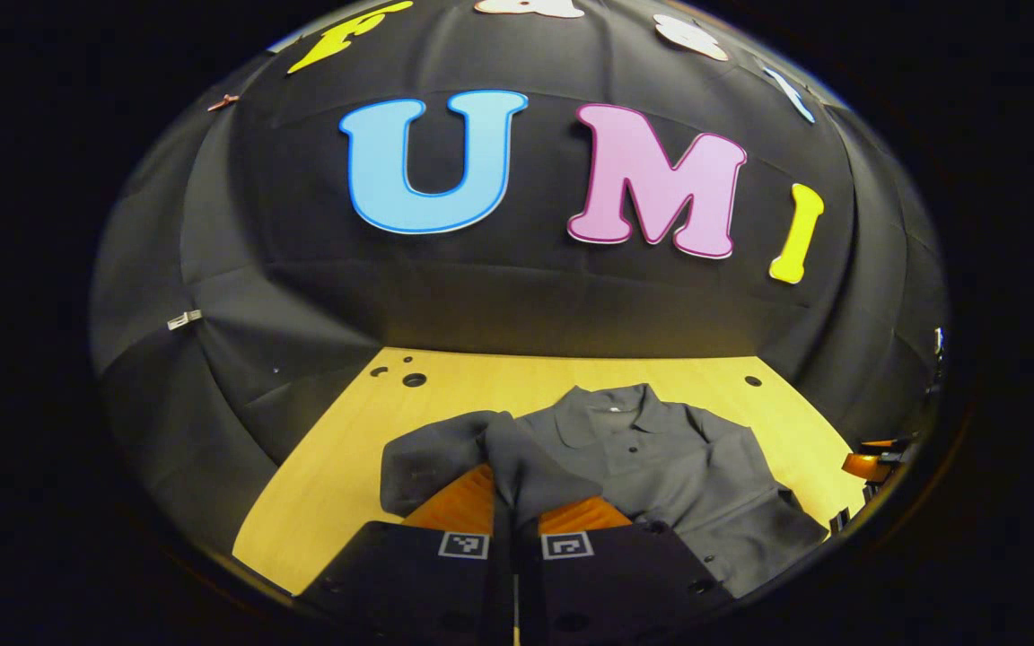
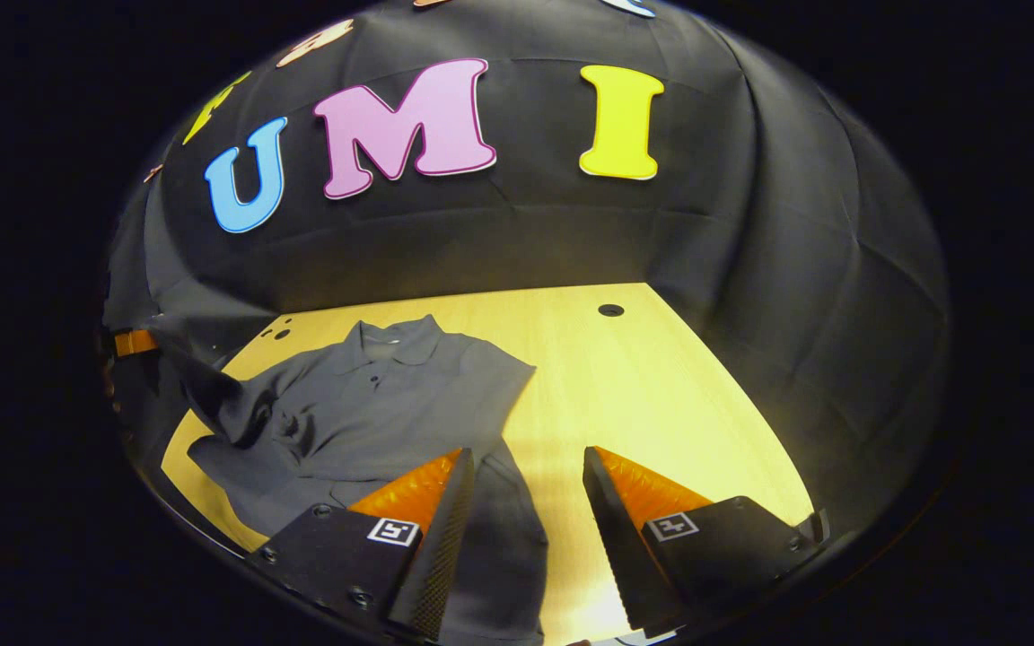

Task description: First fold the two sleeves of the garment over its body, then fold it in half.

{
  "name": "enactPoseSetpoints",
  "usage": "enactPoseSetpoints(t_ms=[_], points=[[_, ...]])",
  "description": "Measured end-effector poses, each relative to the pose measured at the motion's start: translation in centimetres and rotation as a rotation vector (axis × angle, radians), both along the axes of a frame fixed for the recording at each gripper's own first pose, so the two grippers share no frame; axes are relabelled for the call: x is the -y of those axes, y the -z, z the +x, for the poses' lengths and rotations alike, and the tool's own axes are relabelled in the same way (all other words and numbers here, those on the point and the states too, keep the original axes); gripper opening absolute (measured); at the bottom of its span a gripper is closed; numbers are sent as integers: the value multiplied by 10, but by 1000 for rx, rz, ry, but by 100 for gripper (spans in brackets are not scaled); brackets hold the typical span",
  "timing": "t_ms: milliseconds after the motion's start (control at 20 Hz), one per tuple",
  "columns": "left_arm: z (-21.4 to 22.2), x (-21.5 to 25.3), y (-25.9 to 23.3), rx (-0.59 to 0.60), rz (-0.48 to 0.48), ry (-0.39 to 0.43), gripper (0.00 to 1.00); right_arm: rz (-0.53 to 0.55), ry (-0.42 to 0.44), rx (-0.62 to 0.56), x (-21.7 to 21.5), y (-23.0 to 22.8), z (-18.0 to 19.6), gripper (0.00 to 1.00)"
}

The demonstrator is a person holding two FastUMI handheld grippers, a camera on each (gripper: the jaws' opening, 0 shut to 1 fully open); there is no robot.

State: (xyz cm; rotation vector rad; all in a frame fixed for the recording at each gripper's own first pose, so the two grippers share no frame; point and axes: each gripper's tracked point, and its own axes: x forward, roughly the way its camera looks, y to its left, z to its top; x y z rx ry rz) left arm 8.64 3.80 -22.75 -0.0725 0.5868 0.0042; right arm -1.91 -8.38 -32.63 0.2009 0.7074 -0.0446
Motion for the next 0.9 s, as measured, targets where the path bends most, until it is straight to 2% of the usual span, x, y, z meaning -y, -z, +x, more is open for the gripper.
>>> enactPoseSetpoints(t_ms=[400, 650, 900], points=[[18, 103, 23, -29, -60, 77, 7, 3, -10, -29, 40, 17, -5, 76], [23, 163, 53, -65, -64, 126, 7, 13, -26, -33, 59, 24, 0, 76], [27, 203, 84, -87, -50, 153, 8, 27, -47, -53, 69, 38, 0, 76]])
